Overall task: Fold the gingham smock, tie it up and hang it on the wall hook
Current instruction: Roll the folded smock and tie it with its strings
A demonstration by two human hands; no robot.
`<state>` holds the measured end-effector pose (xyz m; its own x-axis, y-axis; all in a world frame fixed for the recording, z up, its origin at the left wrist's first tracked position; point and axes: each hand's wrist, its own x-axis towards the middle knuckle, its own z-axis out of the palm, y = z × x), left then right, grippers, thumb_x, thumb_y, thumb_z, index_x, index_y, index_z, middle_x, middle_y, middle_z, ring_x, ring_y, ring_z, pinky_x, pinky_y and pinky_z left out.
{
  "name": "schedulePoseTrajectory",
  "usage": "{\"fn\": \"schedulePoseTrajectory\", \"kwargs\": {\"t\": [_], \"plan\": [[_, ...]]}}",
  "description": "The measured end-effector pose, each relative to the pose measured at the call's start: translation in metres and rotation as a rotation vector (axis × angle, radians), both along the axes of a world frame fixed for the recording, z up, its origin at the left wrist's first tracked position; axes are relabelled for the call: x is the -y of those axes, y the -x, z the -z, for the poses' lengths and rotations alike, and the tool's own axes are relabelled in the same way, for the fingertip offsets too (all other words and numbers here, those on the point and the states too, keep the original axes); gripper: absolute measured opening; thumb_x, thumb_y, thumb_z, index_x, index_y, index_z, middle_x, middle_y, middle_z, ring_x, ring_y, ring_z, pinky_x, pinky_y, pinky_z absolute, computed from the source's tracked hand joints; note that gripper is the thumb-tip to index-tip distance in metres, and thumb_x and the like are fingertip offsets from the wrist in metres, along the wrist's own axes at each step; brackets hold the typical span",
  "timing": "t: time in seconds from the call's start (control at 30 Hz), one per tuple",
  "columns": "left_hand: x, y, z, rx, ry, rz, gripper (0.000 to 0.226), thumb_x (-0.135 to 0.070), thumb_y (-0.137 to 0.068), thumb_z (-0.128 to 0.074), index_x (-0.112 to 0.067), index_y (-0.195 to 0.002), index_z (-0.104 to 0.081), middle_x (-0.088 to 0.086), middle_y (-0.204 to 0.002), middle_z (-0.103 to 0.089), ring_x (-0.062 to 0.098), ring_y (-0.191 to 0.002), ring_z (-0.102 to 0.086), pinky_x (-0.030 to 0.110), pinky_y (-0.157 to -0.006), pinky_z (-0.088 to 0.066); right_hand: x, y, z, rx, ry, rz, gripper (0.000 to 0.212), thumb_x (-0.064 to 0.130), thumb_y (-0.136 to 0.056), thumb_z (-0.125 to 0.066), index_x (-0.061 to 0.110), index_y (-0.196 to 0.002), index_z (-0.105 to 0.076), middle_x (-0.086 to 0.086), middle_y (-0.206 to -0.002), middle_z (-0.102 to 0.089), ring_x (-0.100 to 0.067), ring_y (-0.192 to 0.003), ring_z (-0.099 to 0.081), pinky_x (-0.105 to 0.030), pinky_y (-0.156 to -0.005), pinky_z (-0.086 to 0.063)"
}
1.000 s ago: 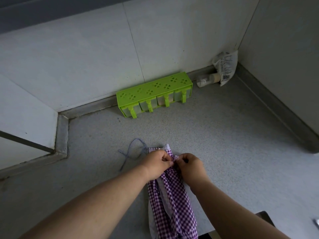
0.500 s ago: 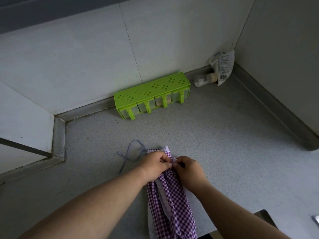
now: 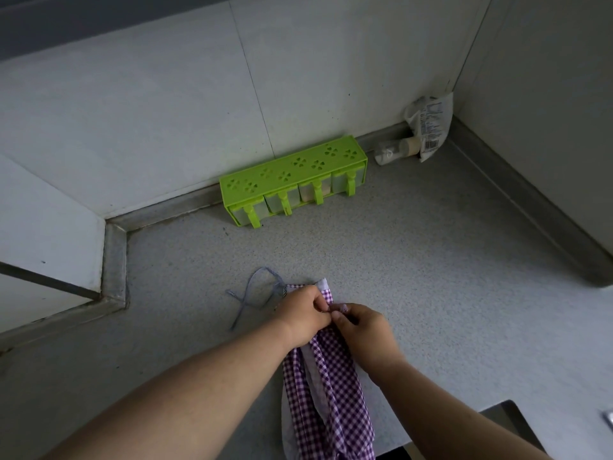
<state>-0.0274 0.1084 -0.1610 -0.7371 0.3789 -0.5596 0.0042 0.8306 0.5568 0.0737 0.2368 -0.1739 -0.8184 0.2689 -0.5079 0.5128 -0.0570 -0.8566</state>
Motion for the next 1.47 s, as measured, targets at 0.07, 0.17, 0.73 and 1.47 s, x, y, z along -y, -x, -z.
{"fn": "schedulePoseTrajectory", "kwargs": {"t": [0.07,0.17,0.73,1.47], "plan": [[0.002,0.004,-0.001,0.078,-0.016,0.040,0.023,-0.030,-0.088,-0.082,-0.030,-0.089,-0.059,-0.012,-0.086,-0.068,0.000,-0.077,-0.060,0.025,-0.072,-0.050,0.000,0.003,0.005,0.037,-0.032,0.028,0.015,0.023,-0.101,-0.064,0.028,-0.097,-0.078,0.010,-0.088,-0.079,-0.007,-0.084,-0.074,-0.035,-0.083,-0.062],[0.004,0.010,-0.001,0.174,-0.056,0.064,0.028,-0.024,-0.082,-0.086,-0.030,-0.094,-0.061,-0.004,-0.091,-0.074,0.013,-0.087,-0.071,0.046,-0.098,-0.057,-0.001,0.006,0.007,0.042,-0.100,-0.013,0.017,0.022,-0.102,-0.061,0.030,-0.093,-0.074,0.010,-0.087,-0.077,-0.005,-0.083,-0.072,-0.027,-0.078,-0.059],[-0.004,0.009,-0.006,0.009,0.037,0.230,0.025,-0.018,-0.095,-0.071,-0.037,-0.087,-0.057,-0.016,-0.089,-0.069,0.008,-0.093,-0.069,0.027,-0.089,-0.053,-0.026,0.013,0.000,-0.111,-0.693,-0.502,0.011,0.024,-0.096,-0.066,0.018,-0.099,-0.074,0.005,-0.097,-0.064,-0.009,-0.085,-0.059,-0.018,-0.073,-0.048],[-0.011,0.019,-0.014,-0.068,0.206,0.534,0.030,-0.026,-0.101,-0.051,-0.034,-0.123,-0.069,0.007,-0.147,-0.061,0.028,-0.117,-0.065,0.033,-0.089,-0.050,-0.012,0.002,0.023,-0.251,-0.864,-0.340,0.014,0.015,-0.089,-0.068,0.015,-0.081,-0.056,0.007,-0.082,-0.049,-0.015,-0.068,-0.049,-0.032,-0.058,-0.045]]}}
